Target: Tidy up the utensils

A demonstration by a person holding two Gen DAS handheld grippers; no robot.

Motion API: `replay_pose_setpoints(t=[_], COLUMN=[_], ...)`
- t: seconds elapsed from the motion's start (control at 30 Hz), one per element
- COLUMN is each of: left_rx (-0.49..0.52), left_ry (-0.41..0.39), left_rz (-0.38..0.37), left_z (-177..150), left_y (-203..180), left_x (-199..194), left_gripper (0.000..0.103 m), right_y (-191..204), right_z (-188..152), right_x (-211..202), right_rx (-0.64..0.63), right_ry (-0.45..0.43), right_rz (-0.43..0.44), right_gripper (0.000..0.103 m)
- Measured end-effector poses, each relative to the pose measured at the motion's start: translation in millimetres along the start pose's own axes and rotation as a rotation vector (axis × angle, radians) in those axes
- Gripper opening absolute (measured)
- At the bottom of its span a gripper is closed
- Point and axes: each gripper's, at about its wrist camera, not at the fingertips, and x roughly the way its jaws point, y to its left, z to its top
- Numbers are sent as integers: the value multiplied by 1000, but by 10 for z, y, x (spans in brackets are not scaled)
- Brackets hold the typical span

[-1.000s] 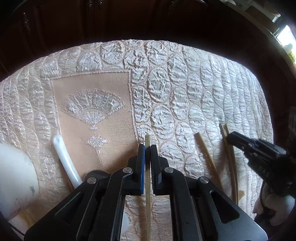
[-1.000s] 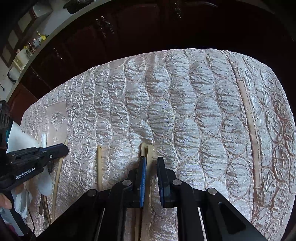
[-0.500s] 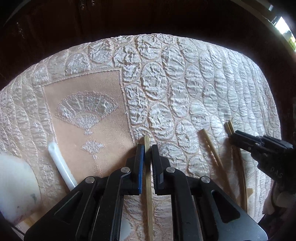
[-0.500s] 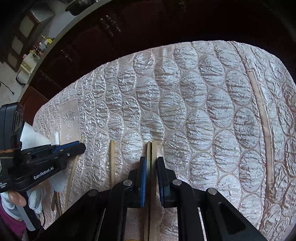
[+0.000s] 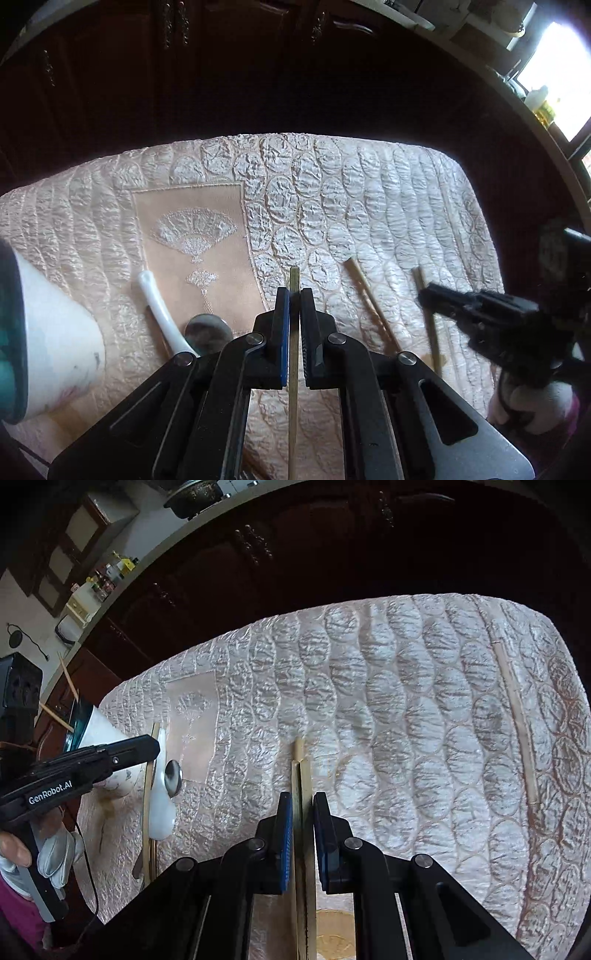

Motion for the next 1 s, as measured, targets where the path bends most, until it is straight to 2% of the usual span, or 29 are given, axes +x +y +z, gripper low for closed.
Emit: replay_pose_setpoints(t=[0.07, 0.17, 0.23, 0.33, 0.4, 0.5, 0.63, 0.73, 1.0], left_rx=[-5, -9, -18, -28, -33, -29, -27, -22, 0], left_ry=[-4, -19, -24, -31, -32, -38, -51, -63, -122], left_rz=[-5, -1, 0, -2, -5, -11, -22, -31, -58], left_z=[-51, -115, -133, -141, -136, -142, -172, -212, -393], left_y=[14, 116, 152, 209, 210, 177, 168, 183, 210], left_x=[-67, -200, -250, -298, -298, -317, -435, -564, -1024], left_gripper=[4, 4, 4, 4, 4, 4, 4, 4, 4], right_y=[13, -3, -19, 42, 138, 221, 151, 193, 518], right_z=[-26, -15, -5, 10, 67, 175, 259, 251, 163], right_x=[52, 83, 84, 94, 172, 398, 712, 597, -292], right_rx=[22, 2, 1, -13, -18, -51, -24, -20, -97], right_ry=[-15, -10, -2, -11, -6, 47, 117, 101, -65], right_rz=[-15, -179, -158, -178, -143, -154, -163, -92, -13], right_gripper=[10, 10, 10, 10, 10, 10, 10, 5, 5])
